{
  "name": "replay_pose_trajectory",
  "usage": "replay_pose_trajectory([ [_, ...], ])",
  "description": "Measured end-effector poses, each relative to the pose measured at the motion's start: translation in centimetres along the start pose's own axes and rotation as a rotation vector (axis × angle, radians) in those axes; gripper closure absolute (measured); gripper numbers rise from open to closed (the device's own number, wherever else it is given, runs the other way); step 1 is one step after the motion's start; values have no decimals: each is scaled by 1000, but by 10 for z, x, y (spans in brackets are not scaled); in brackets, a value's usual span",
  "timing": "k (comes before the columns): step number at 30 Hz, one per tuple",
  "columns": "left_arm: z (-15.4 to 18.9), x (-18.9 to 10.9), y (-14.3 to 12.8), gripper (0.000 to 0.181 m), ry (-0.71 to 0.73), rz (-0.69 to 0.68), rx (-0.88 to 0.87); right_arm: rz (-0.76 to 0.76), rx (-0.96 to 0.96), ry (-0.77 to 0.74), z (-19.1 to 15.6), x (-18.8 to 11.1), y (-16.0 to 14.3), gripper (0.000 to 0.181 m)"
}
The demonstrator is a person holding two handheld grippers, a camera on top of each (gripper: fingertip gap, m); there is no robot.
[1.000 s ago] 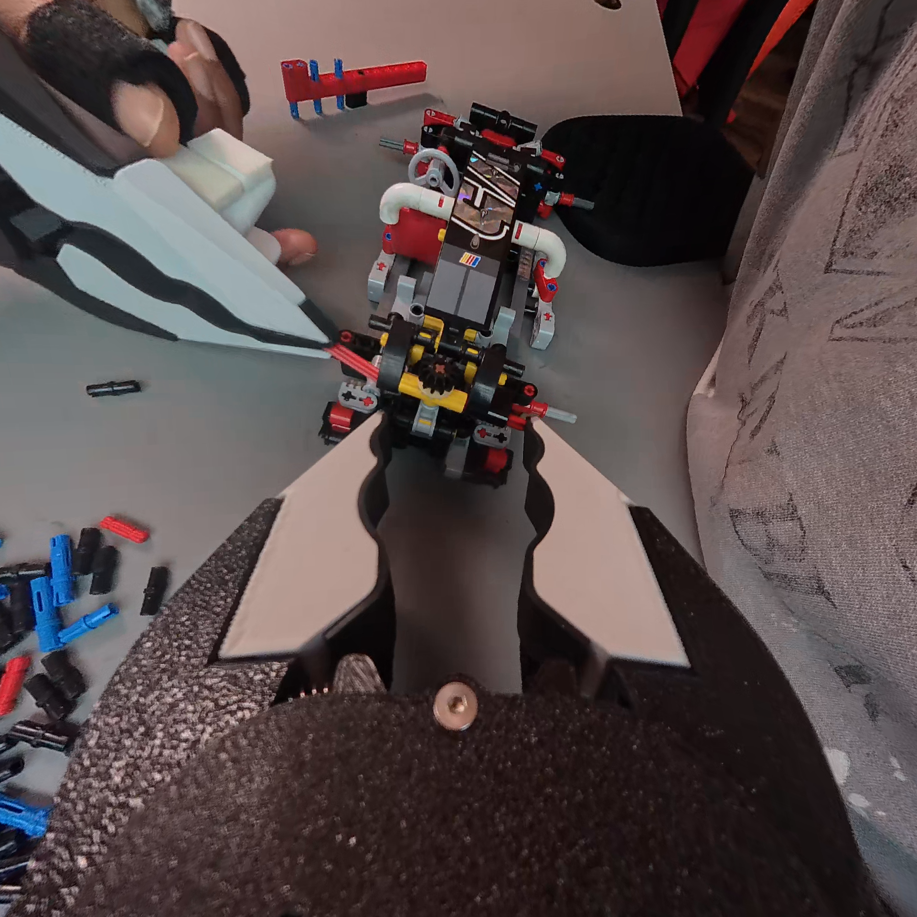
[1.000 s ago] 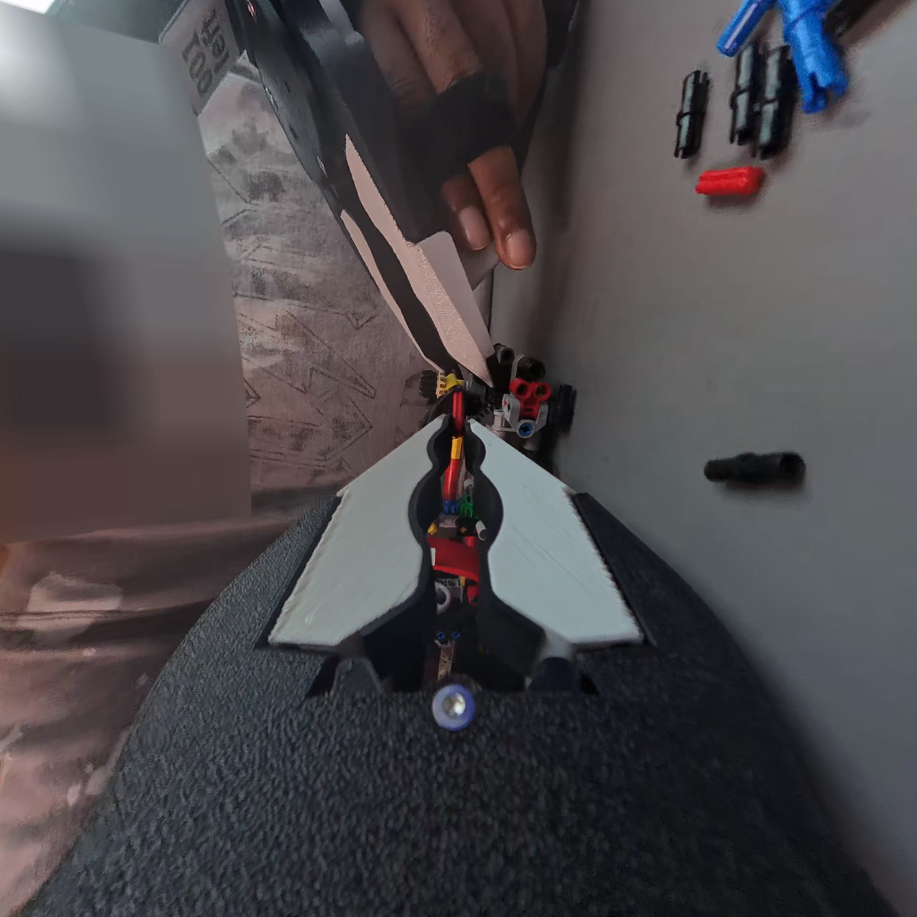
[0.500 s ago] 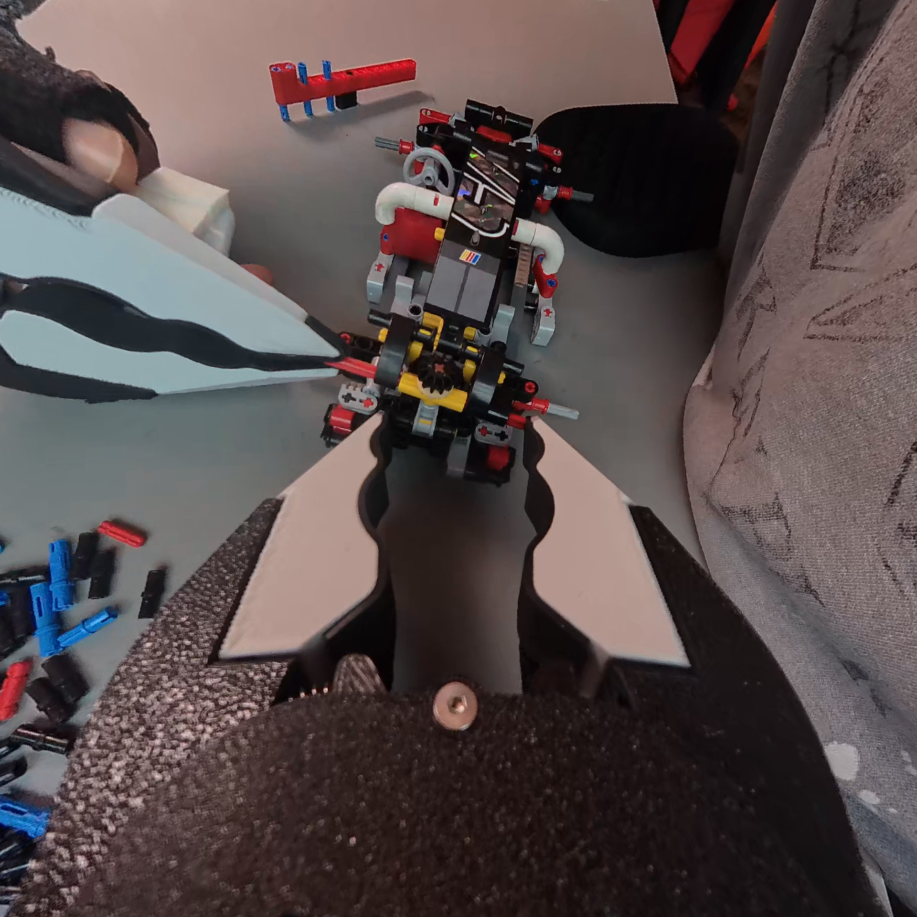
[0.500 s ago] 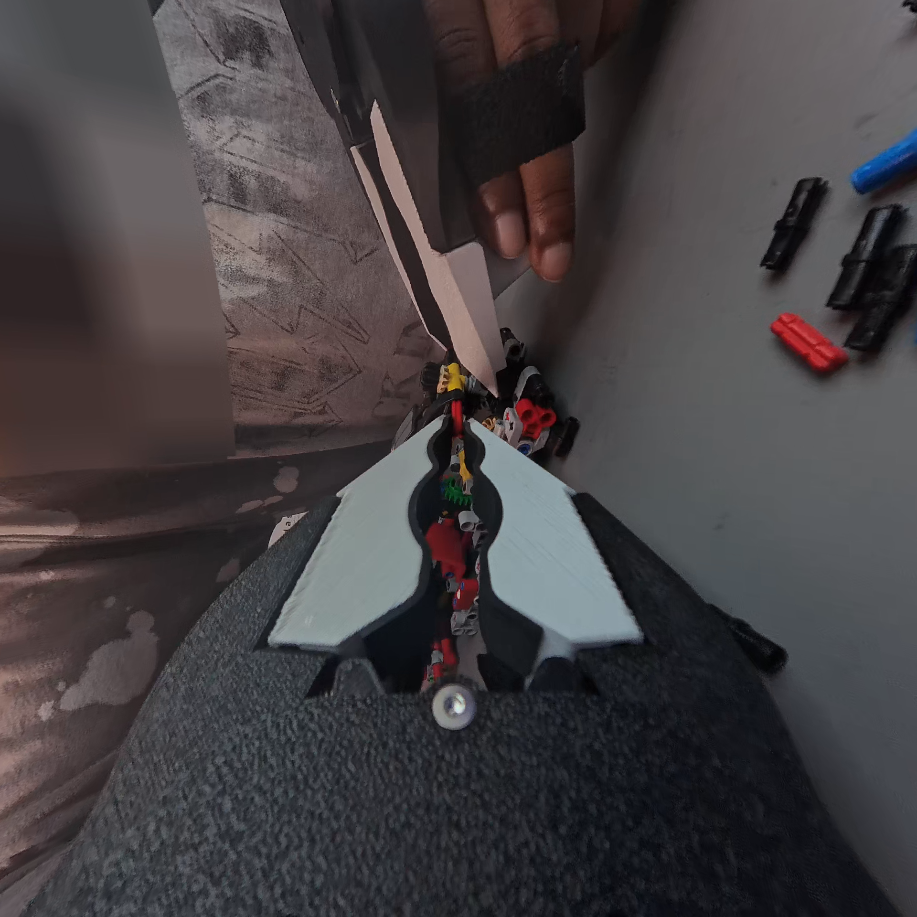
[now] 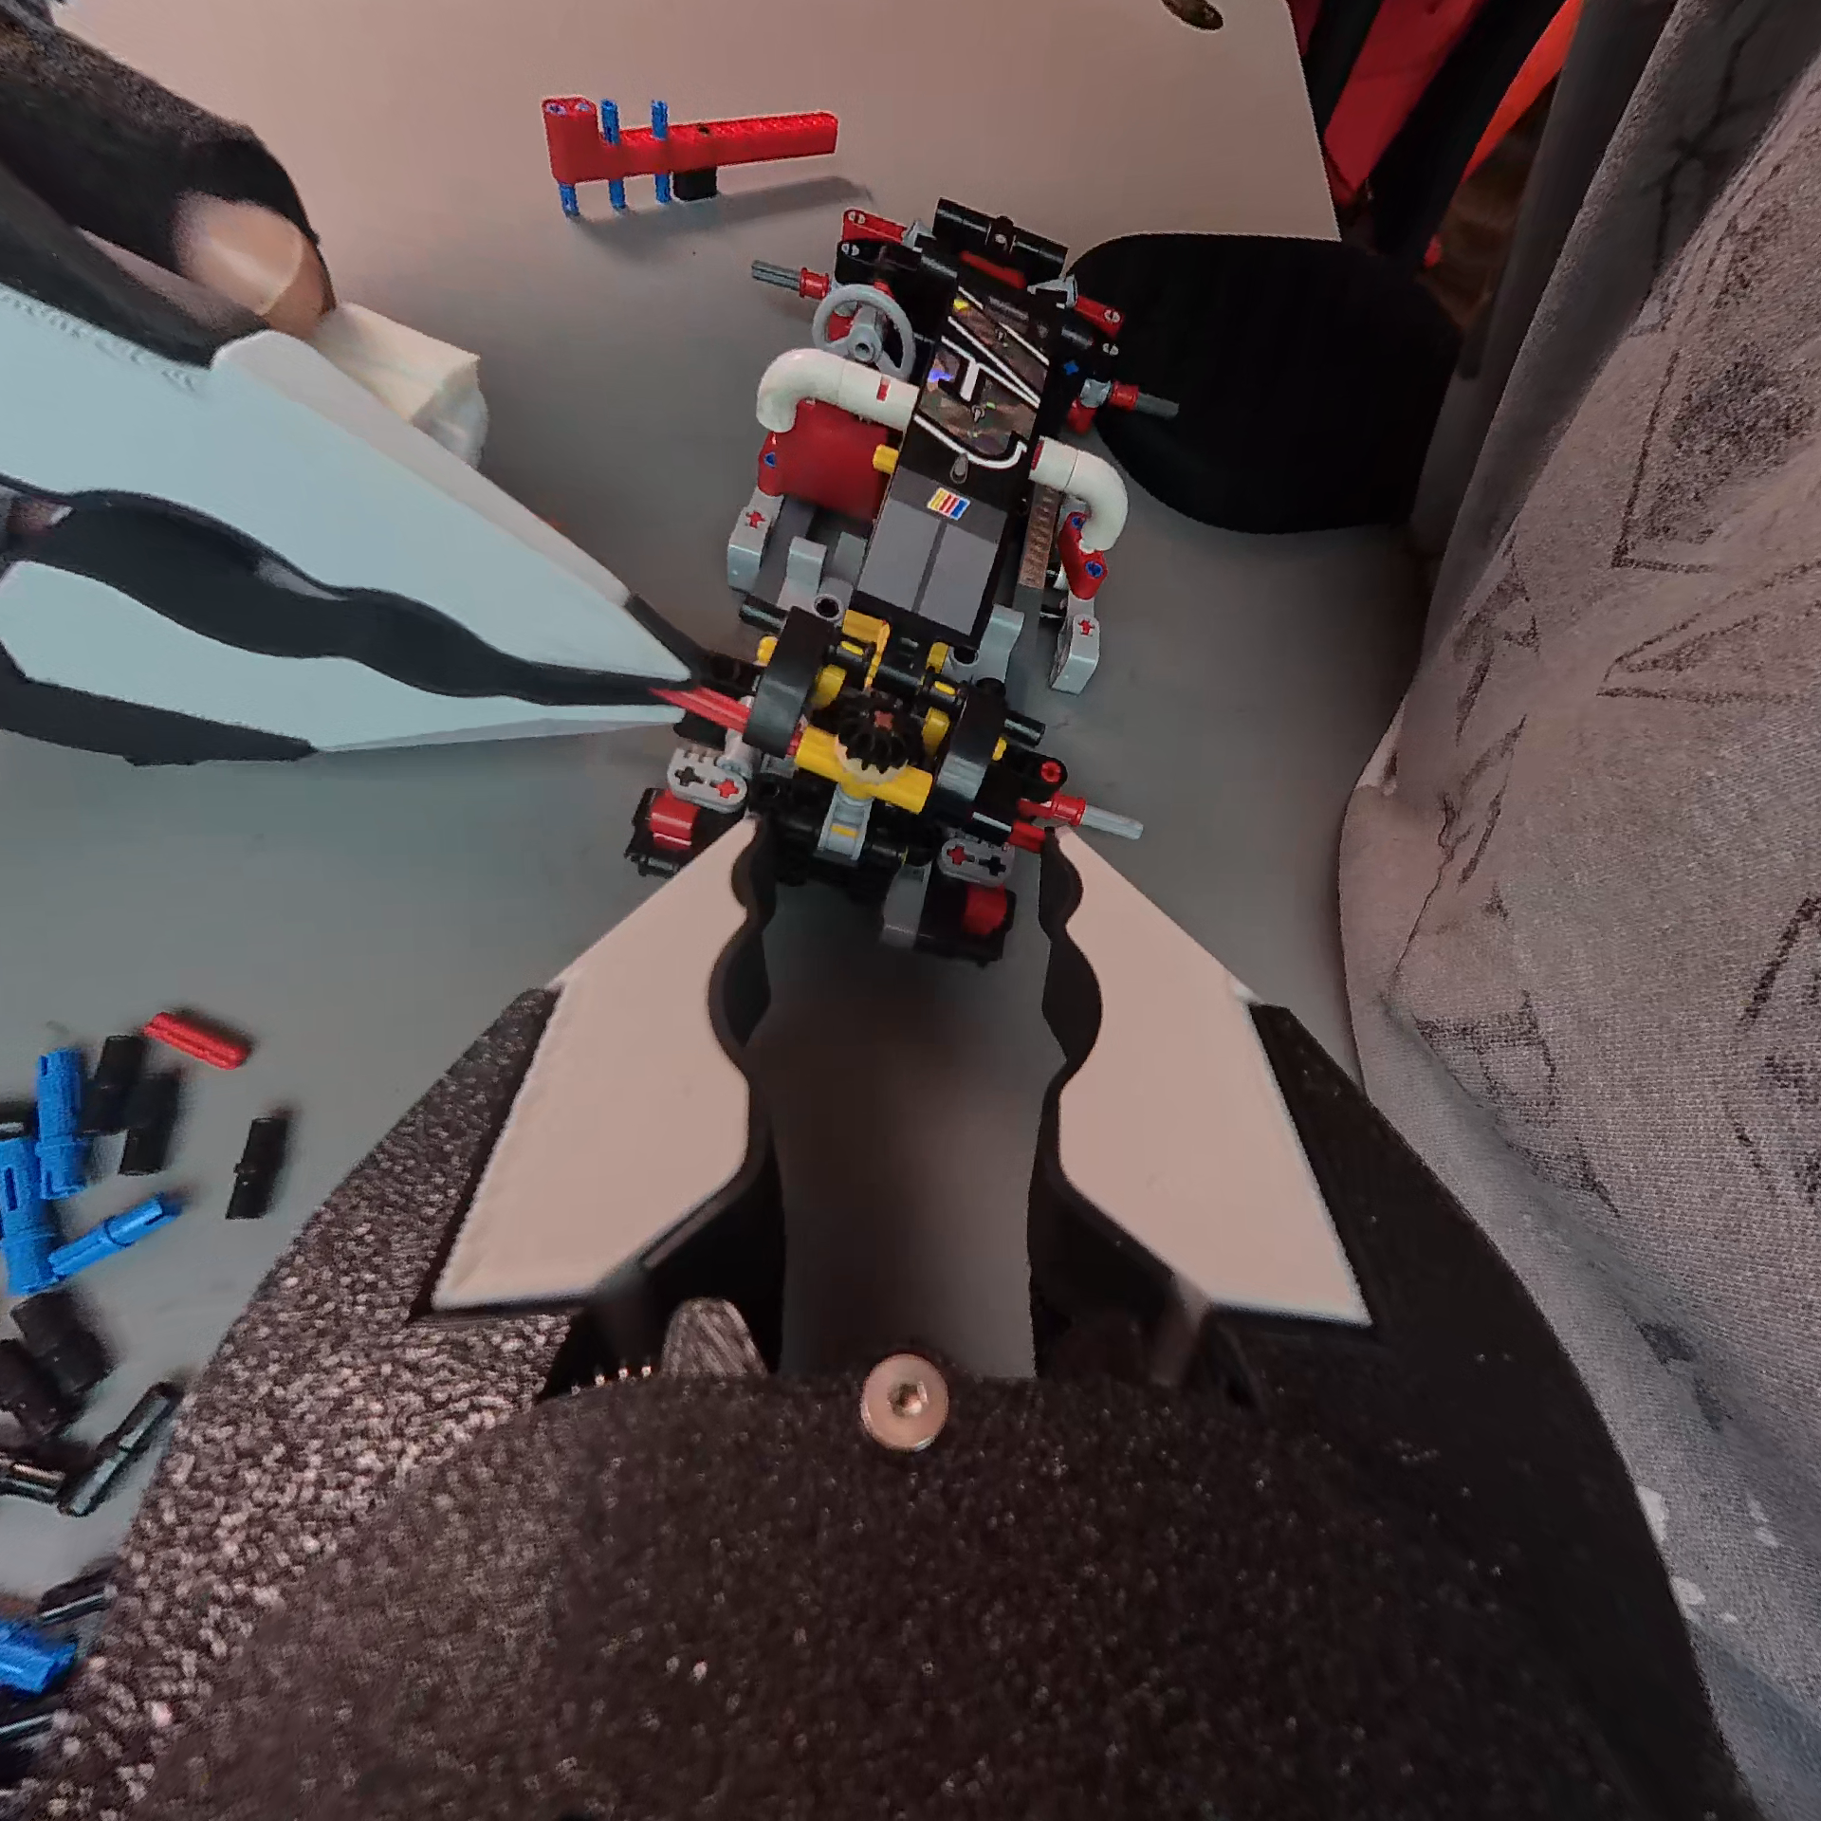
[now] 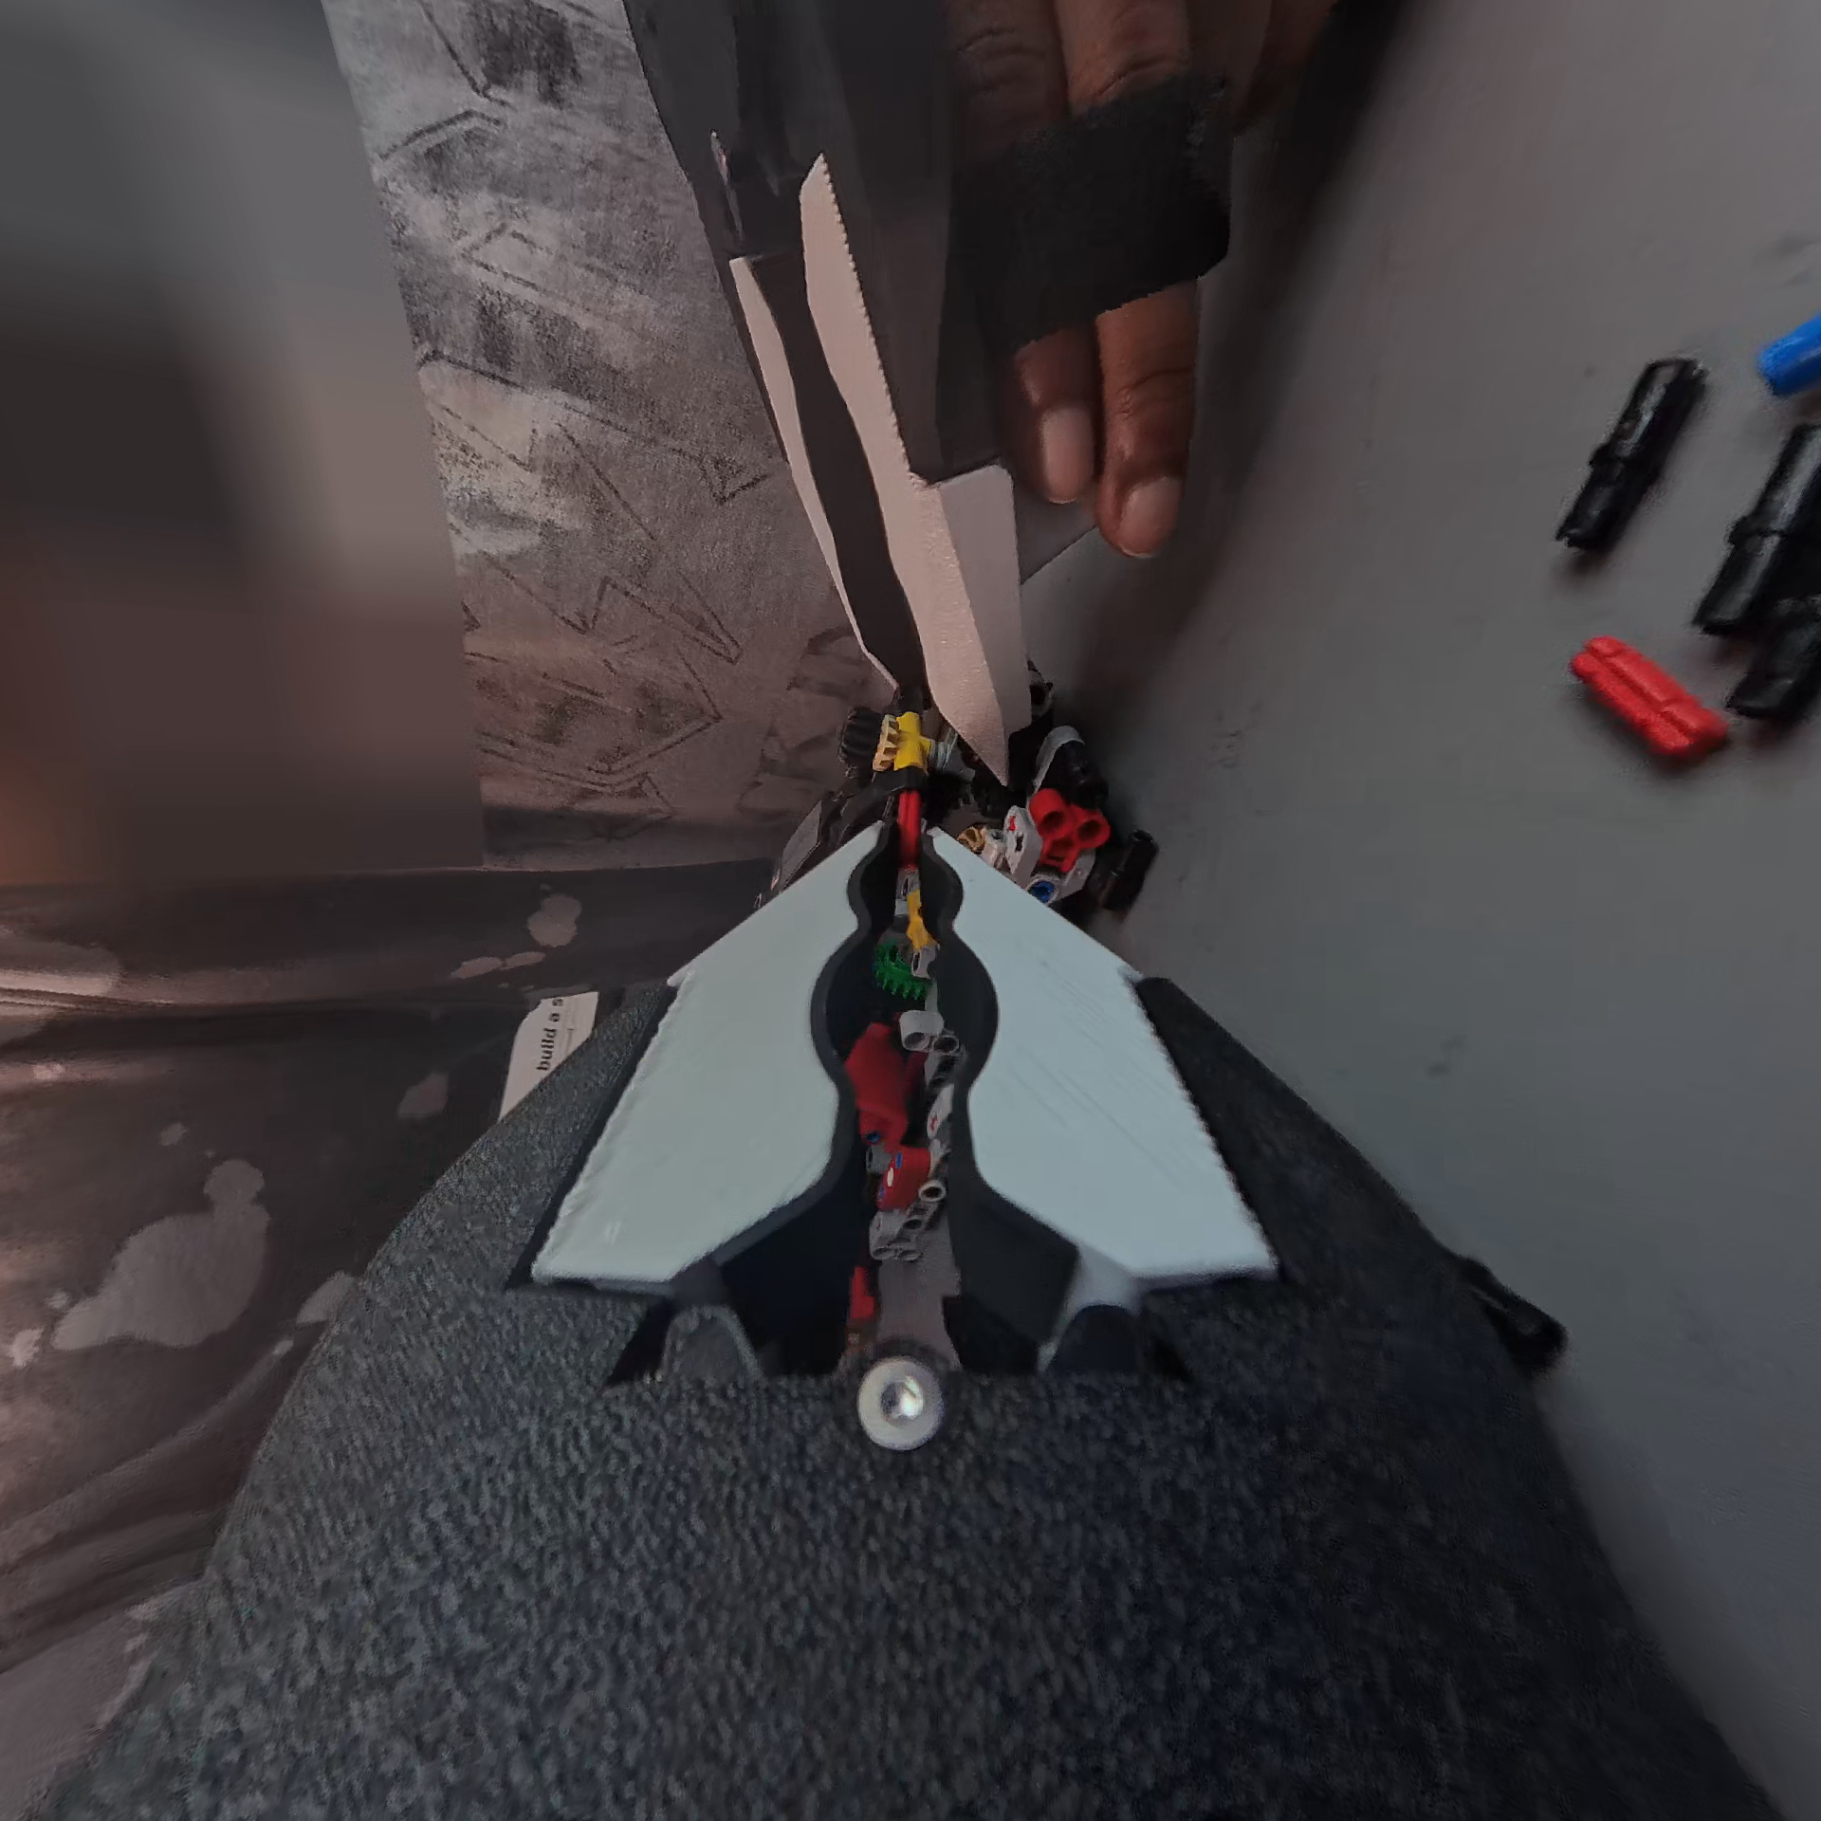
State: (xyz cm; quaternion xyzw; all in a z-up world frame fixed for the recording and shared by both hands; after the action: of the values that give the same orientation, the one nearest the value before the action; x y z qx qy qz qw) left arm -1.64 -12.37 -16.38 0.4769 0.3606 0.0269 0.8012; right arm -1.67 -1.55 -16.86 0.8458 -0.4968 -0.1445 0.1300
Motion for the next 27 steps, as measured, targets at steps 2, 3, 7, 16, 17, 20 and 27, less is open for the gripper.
replay_pose_trajectory([
  [2, -1, 0, 0, 129, -15, 2, -15, -27, -75, -34, -1, 0, 1, 178],
  [3, -1, 0, 0, 129, -19, 2, -19, -44, -110, -45, -2, 0, 1, 178],
  [7, -1, 0, 0, 128, -27, 0, -26, -109, -226, -54, -3, 1, 5, 178],
  [16, -1, -1, 0, 128, -26, 0, -23, -157, -329, -73, -4, 3, 8, 178],
  [17, -1, -1, 0, 128, -25, 0, -21, -159, -330, -78, -4, 4, 8, 178],
  [20, -1, -1, 0, 128, -26, 1, -25, -155, -342, -98, -4, 7, 8, 178],
  [27, 1, -1, 0, 129, -41, 4, -50, -177, -329, -123, -6, 13, 9, 177],
])
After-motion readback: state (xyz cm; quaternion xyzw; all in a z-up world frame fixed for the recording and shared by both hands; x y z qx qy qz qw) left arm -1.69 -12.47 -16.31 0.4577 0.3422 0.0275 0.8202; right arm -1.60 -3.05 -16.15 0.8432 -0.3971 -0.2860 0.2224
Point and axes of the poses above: each gripper's, where its closed fingertips meet, x out along the fingers, y out of its top, z = x × y across the jaws, the point moved 6 cm from there along -x, back along the fingers, and after that the axes turned 4 degrees about -x, right-handed, at the moved point
